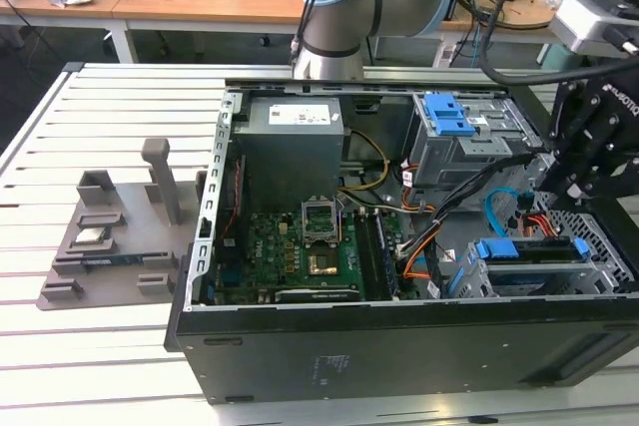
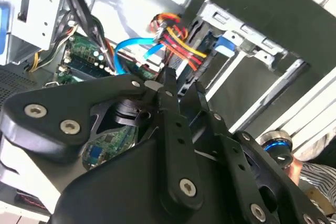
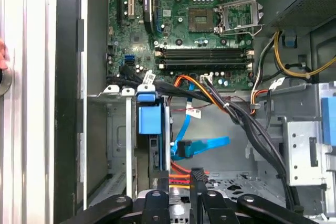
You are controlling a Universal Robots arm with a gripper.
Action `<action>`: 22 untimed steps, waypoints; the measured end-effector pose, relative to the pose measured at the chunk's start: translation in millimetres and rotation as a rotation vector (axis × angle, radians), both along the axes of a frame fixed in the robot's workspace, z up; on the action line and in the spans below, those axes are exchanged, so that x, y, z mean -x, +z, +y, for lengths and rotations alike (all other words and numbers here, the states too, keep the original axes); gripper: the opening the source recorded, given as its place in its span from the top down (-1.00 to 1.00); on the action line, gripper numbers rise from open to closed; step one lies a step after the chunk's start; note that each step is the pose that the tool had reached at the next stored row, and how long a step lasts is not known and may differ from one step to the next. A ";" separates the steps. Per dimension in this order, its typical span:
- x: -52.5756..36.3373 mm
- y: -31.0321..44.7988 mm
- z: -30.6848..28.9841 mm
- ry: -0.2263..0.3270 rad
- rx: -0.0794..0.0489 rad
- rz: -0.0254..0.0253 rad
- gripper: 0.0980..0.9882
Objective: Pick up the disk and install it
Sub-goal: 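Insert the second disk wire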
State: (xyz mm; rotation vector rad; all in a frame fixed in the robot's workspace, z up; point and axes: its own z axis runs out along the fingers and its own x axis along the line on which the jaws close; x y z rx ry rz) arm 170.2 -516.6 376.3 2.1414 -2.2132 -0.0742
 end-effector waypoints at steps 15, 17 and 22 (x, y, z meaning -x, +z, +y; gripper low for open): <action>25.3 -6.2 1.2 0.024 -0.001 -0.0003 0.86; 25.4 -6.2 1.1 0.024 -0.001 -0.0004 0.86; 17.3 -20.7 -18.6 0.025 0.008 -0.0002 0.86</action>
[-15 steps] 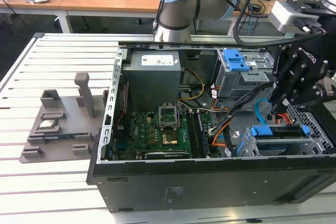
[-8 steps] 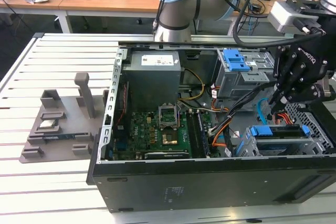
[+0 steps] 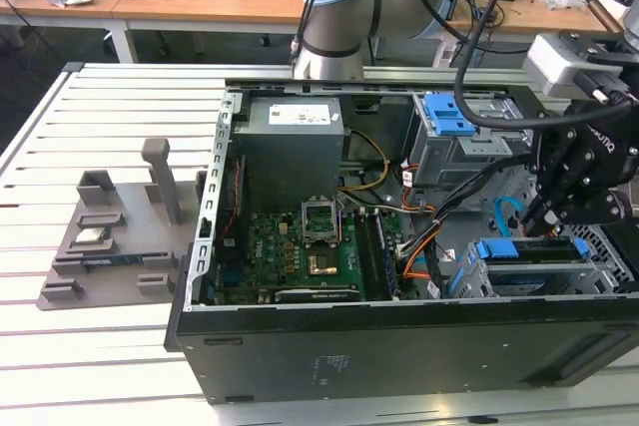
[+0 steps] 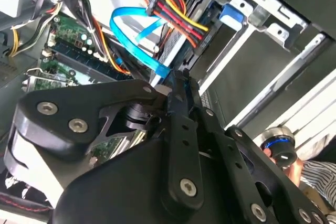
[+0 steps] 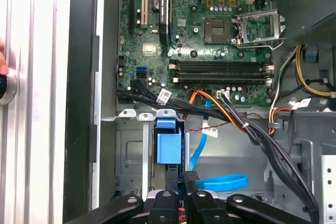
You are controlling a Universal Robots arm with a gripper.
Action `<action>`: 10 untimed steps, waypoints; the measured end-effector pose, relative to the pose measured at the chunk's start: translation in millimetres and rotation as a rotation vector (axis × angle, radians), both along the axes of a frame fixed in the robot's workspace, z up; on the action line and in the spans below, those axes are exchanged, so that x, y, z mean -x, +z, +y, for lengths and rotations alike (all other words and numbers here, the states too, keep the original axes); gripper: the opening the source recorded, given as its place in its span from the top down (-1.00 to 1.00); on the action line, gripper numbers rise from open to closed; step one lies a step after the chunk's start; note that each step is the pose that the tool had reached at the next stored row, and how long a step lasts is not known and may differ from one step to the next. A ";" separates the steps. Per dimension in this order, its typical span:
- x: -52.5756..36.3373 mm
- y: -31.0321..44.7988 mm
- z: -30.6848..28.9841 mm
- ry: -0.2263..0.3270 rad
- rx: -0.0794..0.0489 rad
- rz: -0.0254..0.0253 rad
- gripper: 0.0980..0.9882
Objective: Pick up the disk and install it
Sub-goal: 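Insert the second disk wire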
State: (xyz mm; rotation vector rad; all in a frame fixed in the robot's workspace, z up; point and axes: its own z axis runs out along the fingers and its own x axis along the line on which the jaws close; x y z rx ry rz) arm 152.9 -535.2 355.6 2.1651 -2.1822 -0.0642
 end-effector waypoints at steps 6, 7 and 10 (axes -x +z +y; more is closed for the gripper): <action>-5.4 -6.6 -0.1 0.000 0.003 0.0000 0.86; -6.3 -7.5 -0.1 0.000 0.004 0.0000 0.86; -8.7 -9.1 -0.1 0.000 0.004 0.0000 0.86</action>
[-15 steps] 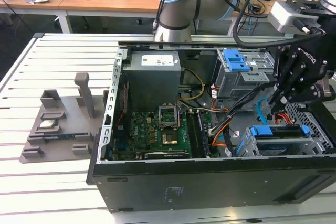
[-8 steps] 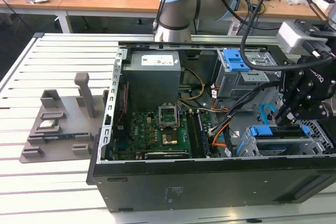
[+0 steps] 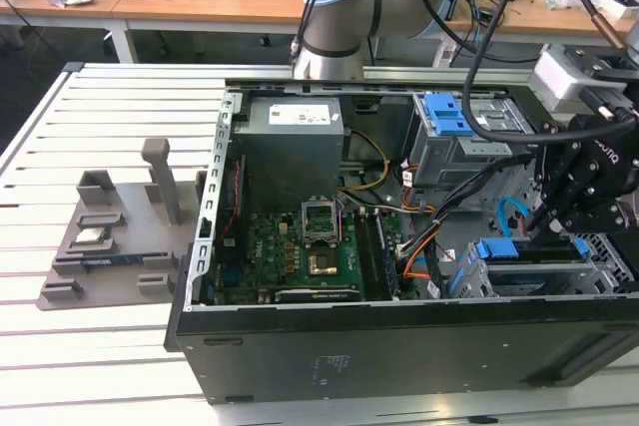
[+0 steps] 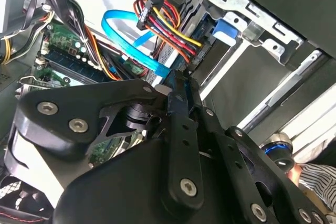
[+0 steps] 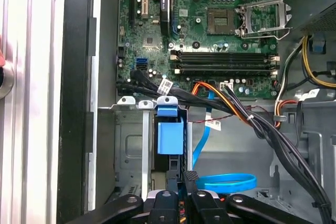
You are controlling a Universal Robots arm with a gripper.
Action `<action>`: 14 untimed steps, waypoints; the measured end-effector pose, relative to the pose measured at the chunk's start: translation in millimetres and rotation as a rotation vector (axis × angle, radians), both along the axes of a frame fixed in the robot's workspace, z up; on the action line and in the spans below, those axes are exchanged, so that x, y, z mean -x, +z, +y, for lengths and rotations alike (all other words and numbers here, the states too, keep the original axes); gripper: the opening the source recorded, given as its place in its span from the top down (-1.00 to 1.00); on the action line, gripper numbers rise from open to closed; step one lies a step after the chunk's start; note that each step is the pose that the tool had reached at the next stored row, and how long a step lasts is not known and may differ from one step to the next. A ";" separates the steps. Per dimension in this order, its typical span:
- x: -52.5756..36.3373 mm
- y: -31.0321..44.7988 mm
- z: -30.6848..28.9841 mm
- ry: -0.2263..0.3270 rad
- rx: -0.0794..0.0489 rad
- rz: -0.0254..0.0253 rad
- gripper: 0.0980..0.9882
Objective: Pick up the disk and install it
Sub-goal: 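Insert the second disk wire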
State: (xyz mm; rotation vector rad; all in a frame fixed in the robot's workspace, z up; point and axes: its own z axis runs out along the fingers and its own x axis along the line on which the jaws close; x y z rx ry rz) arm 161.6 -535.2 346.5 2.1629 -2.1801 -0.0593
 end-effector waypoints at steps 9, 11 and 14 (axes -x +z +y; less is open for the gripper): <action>-0.8 -4.2 0.0 0.000 0.000 0.0001 0.86; -0.9 -5.7 0.0 0.000 0.000 0.0000 0.86; -0.9 -6.6 0.0 0.000 0.000 0.0000 0.86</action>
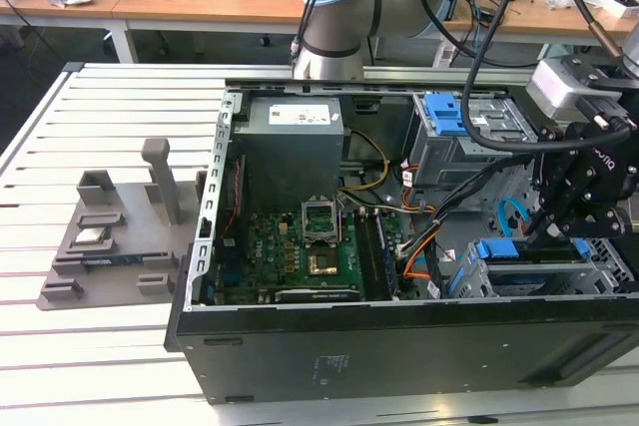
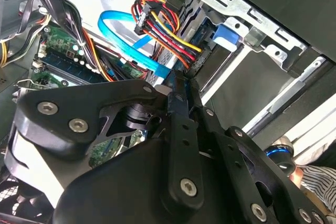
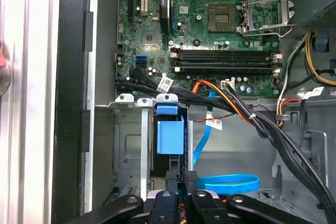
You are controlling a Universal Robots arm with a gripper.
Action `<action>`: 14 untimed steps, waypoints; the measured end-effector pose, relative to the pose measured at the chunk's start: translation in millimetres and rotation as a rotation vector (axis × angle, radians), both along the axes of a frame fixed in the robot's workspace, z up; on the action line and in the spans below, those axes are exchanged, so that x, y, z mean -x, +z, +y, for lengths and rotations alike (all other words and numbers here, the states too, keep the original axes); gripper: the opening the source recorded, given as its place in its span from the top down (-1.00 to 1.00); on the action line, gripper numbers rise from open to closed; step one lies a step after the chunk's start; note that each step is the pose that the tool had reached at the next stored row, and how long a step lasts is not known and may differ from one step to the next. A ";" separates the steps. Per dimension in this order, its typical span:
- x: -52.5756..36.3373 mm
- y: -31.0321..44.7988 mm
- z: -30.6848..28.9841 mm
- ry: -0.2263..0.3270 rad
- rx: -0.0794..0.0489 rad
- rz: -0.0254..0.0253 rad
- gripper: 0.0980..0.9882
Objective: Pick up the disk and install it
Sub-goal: 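Insert the second disk wire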
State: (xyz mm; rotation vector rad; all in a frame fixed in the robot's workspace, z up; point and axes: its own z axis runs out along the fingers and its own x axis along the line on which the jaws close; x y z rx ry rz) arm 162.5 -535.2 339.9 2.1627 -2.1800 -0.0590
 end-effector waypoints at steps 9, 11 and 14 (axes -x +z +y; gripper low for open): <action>0.0 18.5 4.1 0.000 0.000 0.0000 0.69; 0.0 25.3 7.5 0.000 0.000 0.0000 0.69; 0.0 36.8 9.7 0.000 0.000 0.0000 0.98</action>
